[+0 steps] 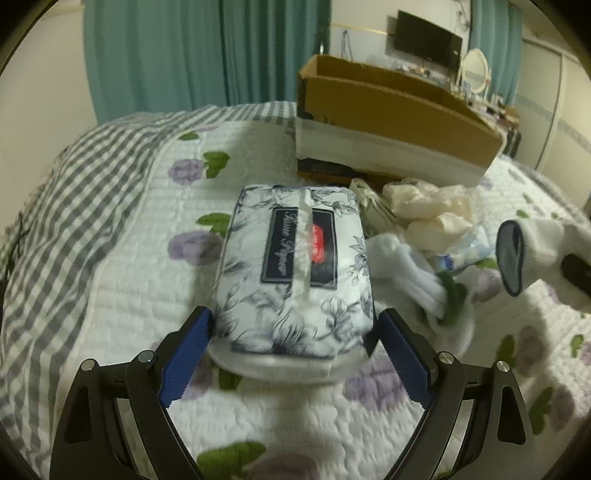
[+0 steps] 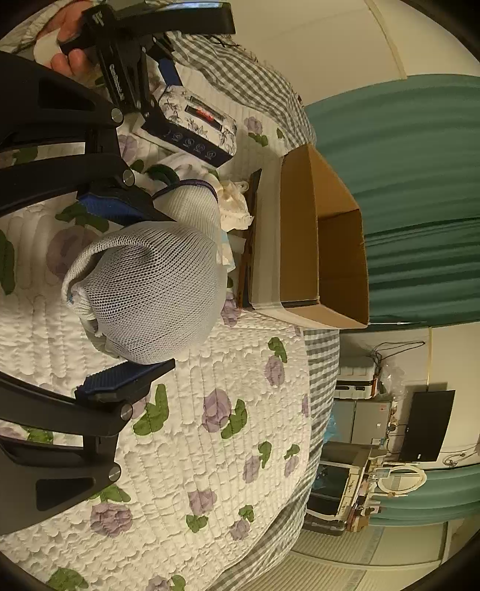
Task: Organize soft objects
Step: 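Grasp the white knit sock with the right tool while the left tool grasps the floral tissue pack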
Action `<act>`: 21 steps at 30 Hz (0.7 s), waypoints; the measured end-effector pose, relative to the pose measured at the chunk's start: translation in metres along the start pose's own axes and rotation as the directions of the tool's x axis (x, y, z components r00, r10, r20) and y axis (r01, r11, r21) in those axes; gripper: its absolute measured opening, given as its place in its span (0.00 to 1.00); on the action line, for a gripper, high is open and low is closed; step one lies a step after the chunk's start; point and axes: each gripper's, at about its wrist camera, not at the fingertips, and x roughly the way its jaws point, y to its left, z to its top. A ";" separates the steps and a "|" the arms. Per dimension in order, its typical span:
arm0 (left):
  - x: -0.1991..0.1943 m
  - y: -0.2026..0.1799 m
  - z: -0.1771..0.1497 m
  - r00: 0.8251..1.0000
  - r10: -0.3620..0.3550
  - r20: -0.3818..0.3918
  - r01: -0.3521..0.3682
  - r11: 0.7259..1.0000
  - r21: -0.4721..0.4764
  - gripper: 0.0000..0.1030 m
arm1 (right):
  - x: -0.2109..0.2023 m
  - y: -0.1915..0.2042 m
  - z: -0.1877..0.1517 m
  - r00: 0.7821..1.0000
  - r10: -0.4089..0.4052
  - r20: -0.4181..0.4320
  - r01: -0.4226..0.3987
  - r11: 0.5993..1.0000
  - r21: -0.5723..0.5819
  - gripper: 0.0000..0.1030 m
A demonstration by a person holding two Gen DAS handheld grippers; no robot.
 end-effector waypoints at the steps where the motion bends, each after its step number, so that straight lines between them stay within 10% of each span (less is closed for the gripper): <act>1: 0.004 -0.002 0.001 1.000 0.011 0.000 -0.011 1.000 0.010 0.89 | 0.002 0.000 0.000 1.000 0.000 -0.003 0.000 1.000 0.001 0.64; 21: -0.053 -0.008 0.002 0.991 -0.045 0.129 0.045 0.999 0.008 0.73 | -0.028 0.002 0.021 0.997 0.038 0.073 -0.038 0.999 -0.012 0.64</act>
